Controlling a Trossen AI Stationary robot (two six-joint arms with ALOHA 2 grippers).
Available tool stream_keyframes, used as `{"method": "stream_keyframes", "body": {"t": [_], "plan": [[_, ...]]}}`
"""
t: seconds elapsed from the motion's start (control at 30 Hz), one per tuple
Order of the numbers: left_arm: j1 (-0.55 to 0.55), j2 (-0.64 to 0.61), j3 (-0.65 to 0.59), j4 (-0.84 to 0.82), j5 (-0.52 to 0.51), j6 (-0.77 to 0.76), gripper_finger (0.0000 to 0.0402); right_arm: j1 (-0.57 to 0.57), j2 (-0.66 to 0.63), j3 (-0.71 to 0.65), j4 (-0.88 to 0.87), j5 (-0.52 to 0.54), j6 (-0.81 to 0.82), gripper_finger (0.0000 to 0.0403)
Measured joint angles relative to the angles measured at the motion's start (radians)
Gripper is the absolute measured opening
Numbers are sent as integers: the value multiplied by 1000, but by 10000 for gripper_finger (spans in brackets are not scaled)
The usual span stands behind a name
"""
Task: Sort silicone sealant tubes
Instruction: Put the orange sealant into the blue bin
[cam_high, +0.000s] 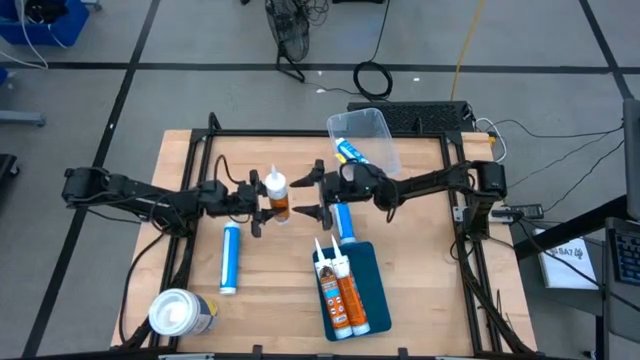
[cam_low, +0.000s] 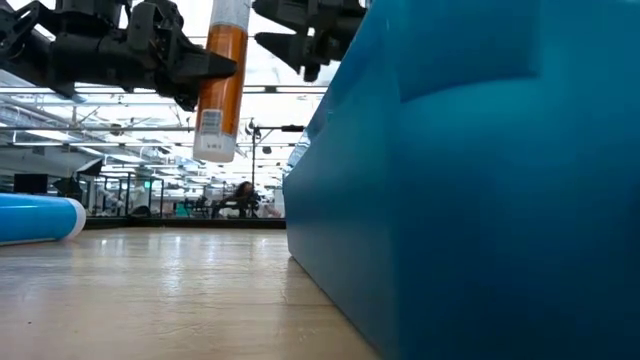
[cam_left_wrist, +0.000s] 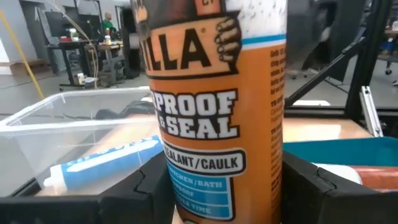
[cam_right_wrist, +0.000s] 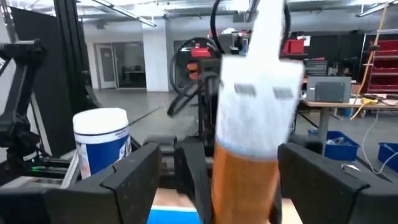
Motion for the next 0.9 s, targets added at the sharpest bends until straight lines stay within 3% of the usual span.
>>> {"method": "stream_keyframes", "body": {"t": [0.23, 0.57, 0.9], "plan": [[-6, 37, 97, -114, 1, 26, 211, 1, 0, 31, -50, 7, -13, 303], [-17, 254, 366, -327, -8, 134, 211, 19, 0, 29, -91, 9, -22, 303], [-27, 253, 393, -391, -50, 153, 211, 22, -9, -8, -77, 32, -42, 290]]}}
